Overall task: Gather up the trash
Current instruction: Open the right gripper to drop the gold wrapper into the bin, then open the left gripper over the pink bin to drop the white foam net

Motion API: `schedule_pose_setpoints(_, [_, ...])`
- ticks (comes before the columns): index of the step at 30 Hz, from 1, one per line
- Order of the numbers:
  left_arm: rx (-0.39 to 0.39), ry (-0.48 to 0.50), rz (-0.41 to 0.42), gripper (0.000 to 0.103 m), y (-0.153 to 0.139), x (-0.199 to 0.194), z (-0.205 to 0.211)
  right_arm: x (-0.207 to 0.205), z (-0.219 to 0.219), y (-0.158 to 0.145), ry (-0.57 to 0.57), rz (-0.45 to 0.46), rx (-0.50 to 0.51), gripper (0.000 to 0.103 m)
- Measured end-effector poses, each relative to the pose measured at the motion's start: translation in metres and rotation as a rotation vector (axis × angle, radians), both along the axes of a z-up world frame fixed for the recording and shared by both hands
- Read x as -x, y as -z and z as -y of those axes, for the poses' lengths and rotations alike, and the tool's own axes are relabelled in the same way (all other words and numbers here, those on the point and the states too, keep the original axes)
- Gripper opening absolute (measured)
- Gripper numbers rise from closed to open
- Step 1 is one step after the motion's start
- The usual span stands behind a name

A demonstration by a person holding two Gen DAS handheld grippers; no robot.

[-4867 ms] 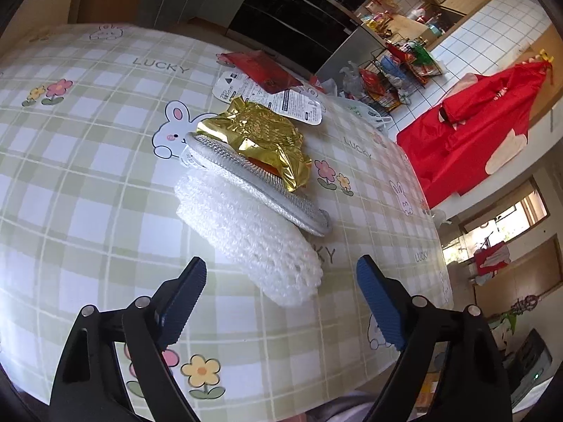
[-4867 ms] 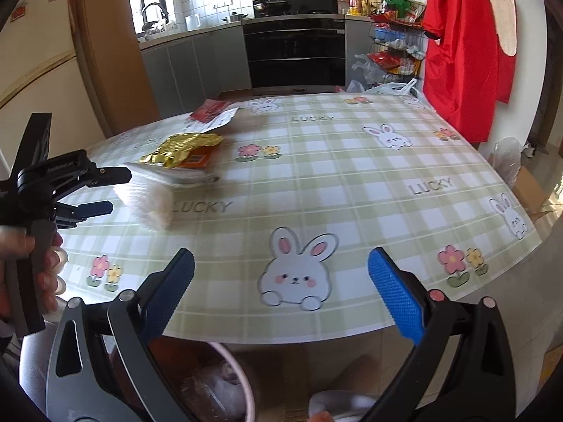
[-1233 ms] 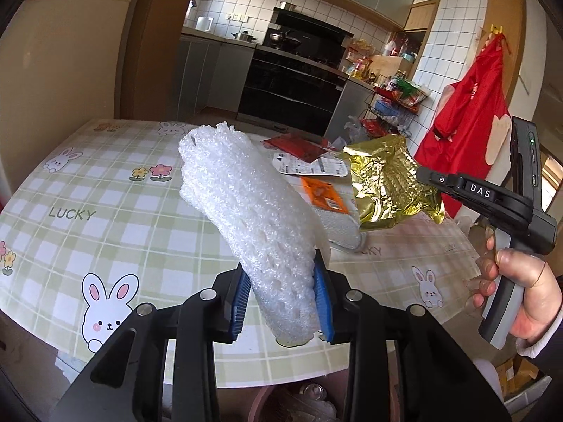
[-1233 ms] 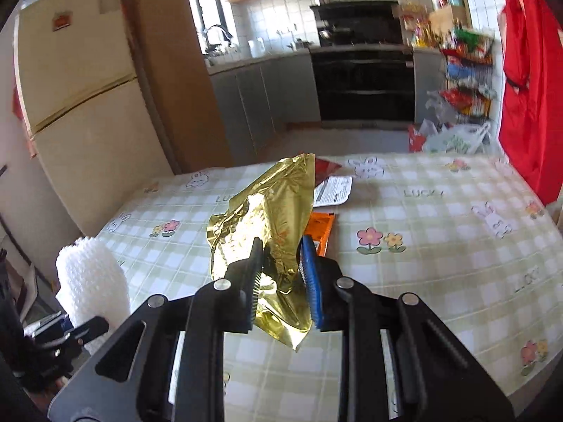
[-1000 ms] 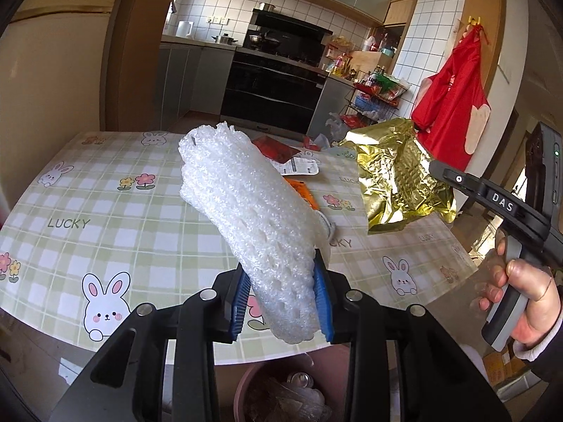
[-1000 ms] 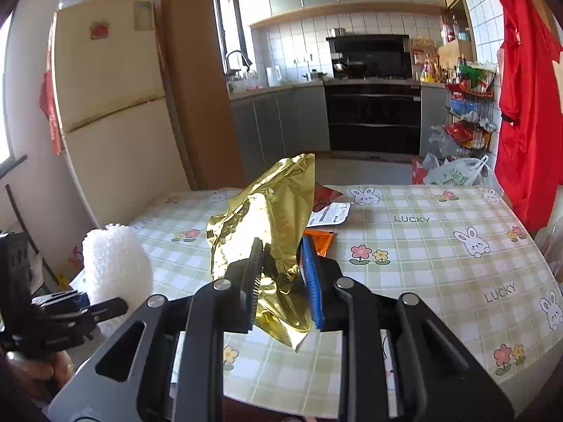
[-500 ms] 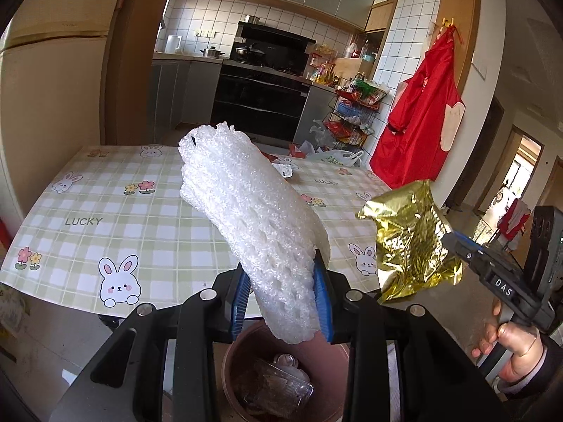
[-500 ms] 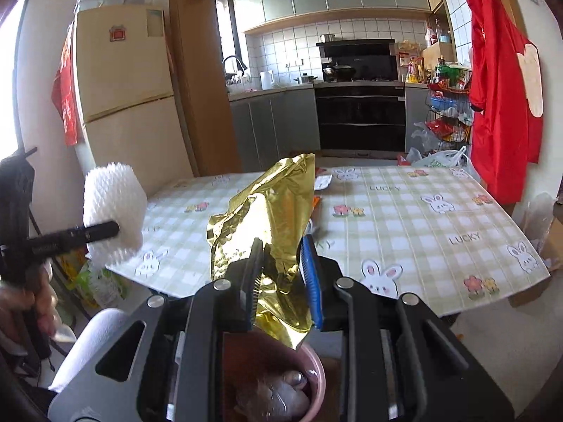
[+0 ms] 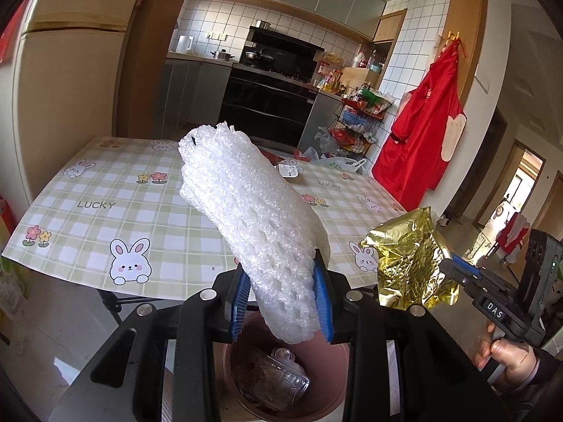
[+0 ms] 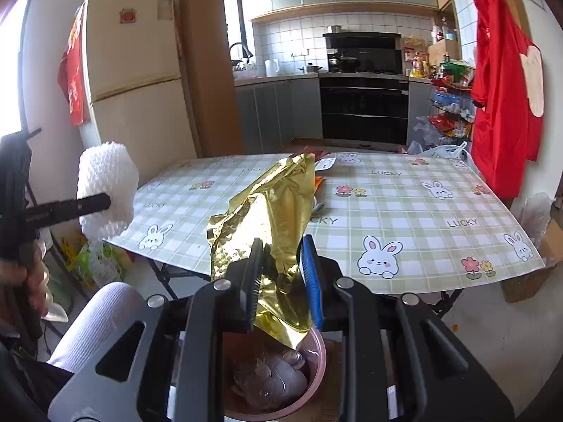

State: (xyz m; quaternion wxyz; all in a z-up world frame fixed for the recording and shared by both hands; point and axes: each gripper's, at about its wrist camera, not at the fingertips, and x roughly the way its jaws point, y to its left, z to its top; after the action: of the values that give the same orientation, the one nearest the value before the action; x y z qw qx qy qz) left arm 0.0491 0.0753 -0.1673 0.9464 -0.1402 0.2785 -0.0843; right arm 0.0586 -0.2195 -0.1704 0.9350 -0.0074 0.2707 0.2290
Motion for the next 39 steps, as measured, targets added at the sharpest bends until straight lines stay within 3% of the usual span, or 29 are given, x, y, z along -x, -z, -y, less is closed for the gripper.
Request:
schedule_pose_setpoints(15, [0.016,-0.008,-0.07,0.032,0.031,-0.027,-0.007,-0.019,-0.026,0.035,-0.086,-0.106,0.039,0.026])
schedule_pose_setpoints(22, [0.016,0.015,-0.083,0.032,0.034,-0.028,0.0,-0.016,-0.034,0.038,-0.121,-0.113,0.048,0.03])
schedule_pose_setpoints(25, [0.012,0.022,-0.08,0.032,0.033,-0.028,0.002,-0.013,-0.033,0.034,-0.108,-0.09,0.049,0.044])
schedule_pose_setpoints(30, [0.007,0.041,-0.076,0.032,0.032,-0.026,0.005,-0.011,-0.026,0.024,-0.047,-0.041,0.039,0.094])
schedule_pose_setpoints(39, [-0.001,0.112,-0.091,0.032,0.035,-0.028,0.023,-0.01,-0.01,0.015,0.086,0.036,0.046,0.097])
